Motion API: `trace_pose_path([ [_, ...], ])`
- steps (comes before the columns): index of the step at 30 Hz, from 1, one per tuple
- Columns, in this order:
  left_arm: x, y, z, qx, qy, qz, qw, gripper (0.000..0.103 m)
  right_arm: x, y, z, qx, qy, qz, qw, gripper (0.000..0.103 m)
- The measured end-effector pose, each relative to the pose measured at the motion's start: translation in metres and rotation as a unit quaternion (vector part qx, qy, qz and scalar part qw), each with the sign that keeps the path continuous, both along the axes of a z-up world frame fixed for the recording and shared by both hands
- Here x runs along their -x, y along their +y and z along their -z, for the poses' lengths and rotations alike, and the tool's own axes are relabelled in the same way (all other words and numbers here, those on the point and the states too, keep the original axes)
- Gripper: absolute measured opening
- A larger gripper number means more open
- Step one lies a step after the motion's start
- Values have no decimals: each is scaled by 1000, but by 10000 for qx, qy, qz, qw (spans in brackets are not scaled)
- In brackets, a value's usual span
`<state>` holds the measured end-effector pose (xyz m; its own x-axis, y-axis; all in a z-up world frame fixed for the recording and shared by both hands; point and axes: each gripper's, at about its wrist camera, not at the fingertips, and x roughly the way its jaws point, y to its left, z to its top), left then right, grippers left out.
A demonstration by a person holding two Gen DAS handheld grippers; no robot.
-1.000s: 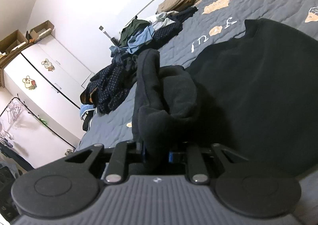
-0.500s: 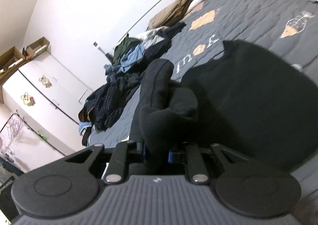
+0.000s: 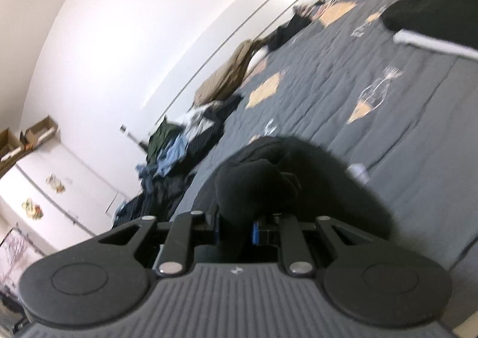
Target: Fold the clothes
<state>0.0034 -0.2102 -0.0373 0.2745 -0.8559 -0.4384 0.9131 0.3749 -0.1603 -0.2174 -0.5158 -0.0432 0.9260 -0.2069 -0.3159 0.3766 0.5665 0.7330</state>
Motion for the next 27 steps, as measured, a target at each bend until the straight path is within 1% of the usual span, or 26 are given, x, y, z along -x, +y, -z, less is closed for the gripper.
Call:
trace_pose_path([
  [2,3,-5,3,-61,-24,38,10000,85,4,-8,8,6,168,114,9998,18],
  [5,11,-16,10,-290,-277,42,9992,85,-2,-16,32,-239,670,27,9975,18],
  [8,26,-32,19,-624,-910,62,9939,85,-11,-18,51,-363,1066,-61,9936,19],
  [10,36,-42,25,-847,-1338,75,9874,85,-13,-17,56,-321,1140,-145,9929,20],
  [13,51,-58,34,-1178,-1973,94,9732,85,-10,-14,56,-288,999,-207,9944,20],
  [15,64,-69,47,-1531,-2686,207,9508,85,-3,-17,56,-310,839,-226,9957,20],
  [16,70,-74,54,-1687,-3011,277,9381,85,-1,-17,55,-316,758,-232,9964,20],
  [20,73,-82,59,-1811,-3266,222,9274,84,6,-17,47,-223,486,-233,9983,20],
  [21,73,-84,60,-1839,-3323,207,9248,81,6,-17,43,-157,416,-224,9988,20],
  [22,74,-86,61,-1866,-3380,191,9222,67,7,-16,39,-90,324,-209,9992,20],
  [23,74,-88,62,-1894,-3437,175,9196,49,9,-15,35,-20,204,-184,9996,20],
  [24,74,-90,63,-1921,-3494,159,9169,46,10,-15,31,41,82,-167,9998,19],
  [25,75,-92,64,-1949,-3551,144,9142,38,11,-14,28,95,-39,-169,9998,19],
  [26,77,-93,63,-1986,-3690,133,9079,35,11,-13,25,156,-155,-183,9996,19],
  [27,80,-93,62,-2024,-3837,123,9009,34,12,-11,22,250,-252,-195,9992,19],
])
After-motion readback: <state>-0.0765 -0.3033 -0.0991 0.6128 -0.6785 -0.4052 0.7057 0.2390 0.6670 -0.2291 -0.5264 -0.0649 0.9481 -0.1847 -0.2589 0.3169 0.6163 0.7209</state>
